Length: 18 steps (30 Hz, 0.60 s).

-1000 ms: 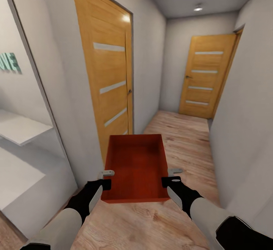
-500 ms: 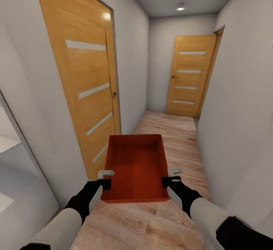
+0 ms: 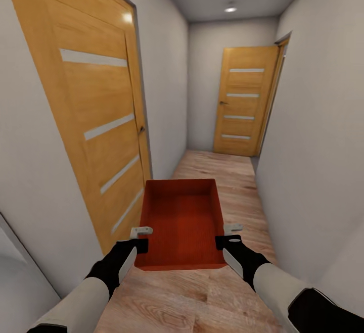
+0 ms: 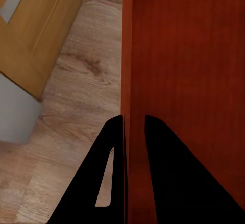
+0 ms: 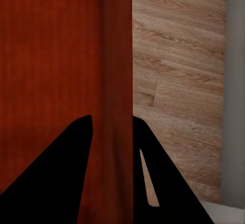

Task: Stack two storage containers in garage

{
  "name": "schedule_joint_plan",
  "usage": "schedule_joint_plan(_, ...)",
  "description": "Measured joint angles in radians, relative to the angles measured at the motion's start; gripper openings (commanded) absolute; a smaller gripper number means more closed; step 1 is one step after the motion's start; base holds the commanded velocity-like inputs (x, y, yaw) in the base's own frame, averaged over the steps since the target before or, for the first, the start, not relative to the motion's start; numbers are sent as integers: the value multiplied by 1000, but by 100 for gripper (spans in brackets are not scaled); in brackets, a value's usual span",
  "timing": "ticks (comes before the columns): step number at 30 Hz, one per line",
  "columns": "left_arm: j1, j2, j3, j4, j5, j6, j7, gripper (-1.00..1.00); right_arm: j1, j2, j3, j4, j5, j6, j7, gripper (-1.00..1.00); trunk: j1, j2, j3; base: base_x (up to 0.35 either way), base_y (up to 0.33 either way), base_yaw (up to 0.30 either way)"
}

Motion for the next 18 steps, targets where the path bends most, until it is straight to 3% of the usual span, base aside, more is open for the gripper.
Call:
schedule_joint_plan(10,0,0,0,0,0,0,0,-100,0,0,1,0,-1,0,0,-100,0,0,0,323,92,-8)
schedule_joint_plan(18,0,0,0,1,0,0,0,-100,0,0,1,0,-1,0,0,-100,0,0,0,323,93,-211)
